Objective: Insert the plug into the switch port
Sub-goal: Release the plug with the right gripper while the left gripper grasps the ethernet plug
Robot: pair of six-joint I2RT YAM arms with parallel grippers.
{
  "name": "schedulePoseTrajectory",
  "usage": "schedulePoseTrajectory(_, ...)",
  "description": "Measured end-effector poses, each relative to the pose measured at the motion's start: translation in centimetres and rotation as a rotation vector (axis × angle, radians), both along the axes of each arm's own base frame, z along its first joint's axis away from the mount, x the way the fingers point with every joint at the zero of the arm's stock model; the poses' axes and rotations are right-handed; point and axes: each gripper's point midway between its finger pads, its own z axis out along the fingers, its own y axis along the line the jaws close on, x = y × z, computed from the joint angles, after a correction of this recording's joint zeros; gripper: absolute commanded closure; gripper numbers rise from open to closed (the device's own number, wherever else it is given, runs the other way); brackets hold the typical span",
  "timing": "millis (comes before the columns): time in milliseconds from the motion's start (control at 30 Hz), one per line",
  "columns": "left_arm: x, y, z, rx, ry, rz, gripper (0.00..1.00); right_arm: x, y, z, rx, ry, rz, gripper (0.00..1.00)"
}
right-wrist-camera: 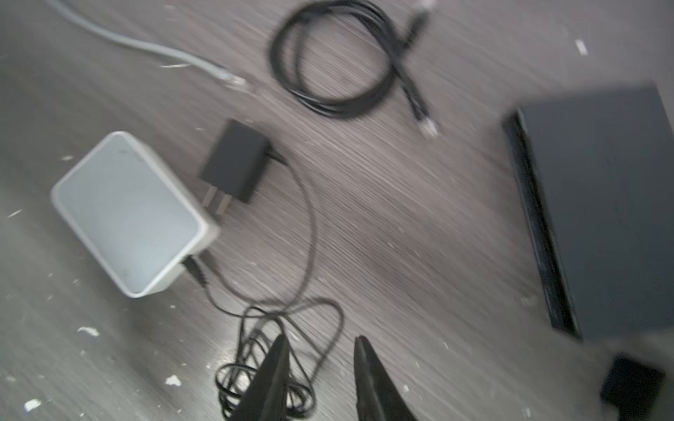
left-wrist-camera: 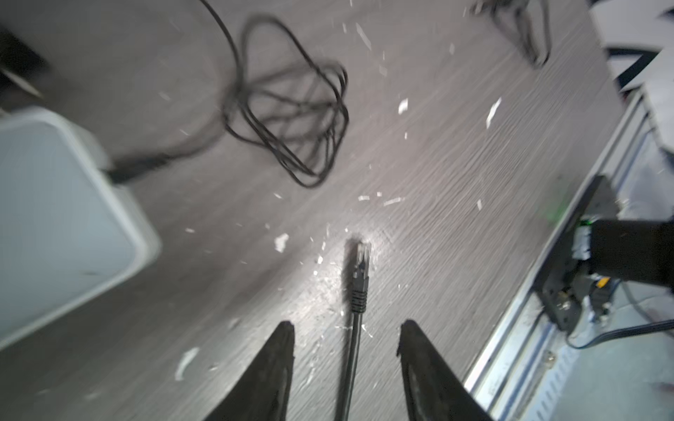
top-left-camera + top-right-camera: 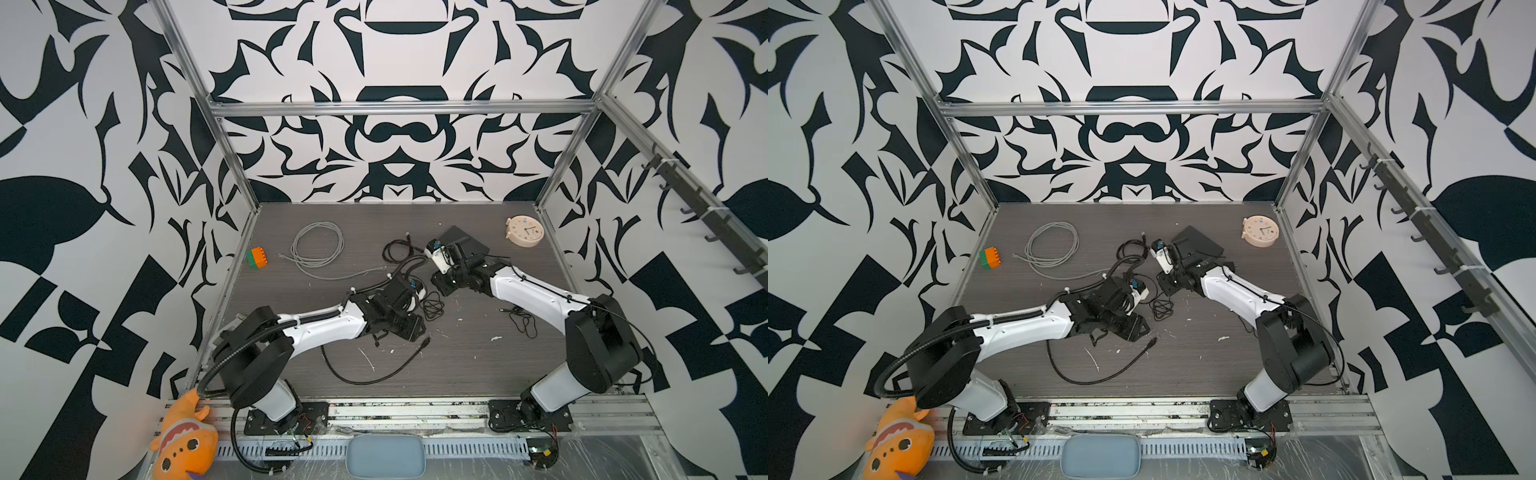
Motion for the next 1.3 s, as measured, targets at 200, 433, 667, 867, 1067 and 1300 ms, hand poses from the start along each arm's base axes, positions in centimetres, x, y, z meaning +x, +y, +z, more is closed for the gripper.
schedulePoseTrajectory(200,-2.5,-0.8,-3.1,0.084,0.012,-0.049,0.49,-0.8,-3.8,-1.6,-0.010,0.079,-0.142,0.65)
schedulePoseTrajectory(433,-2.8,-1.0,-4.4,0.134,-0.006,-0.054,0.60,-1.5,-4.4,-1.5,-0.005,0.089,-0.160,0.65)
schedulePoseTrajectory(667,-2.5,-1.0,-4.7,0.162,-0.037,-0.069,0.67,-1.7,-4.7,-0.9,0.003,0.077,-0.165,0.65)
schedulePoseTrajectory(867,-2.5,-0.8,-4.8,0.180,-0.056,-0.092,0.66,-2.1,-4.9,-0.6,0.004,0.084,-0.163,0.65)
schedulePoseTrajectory(1067,-2.7,-0.8,-4.8,0.200,-0.082,-0.112,0.62,-2.1,-5.0,0.0,0.006,0.066,-0.161,0.65)
schedulePoseTrajectory(1300,-2.5,-0.5,-5.1,0.257,-0.136,-0.102,0.72,-1.9,-6.1,-0.1,0.000,0.075,-0.189,0.65)
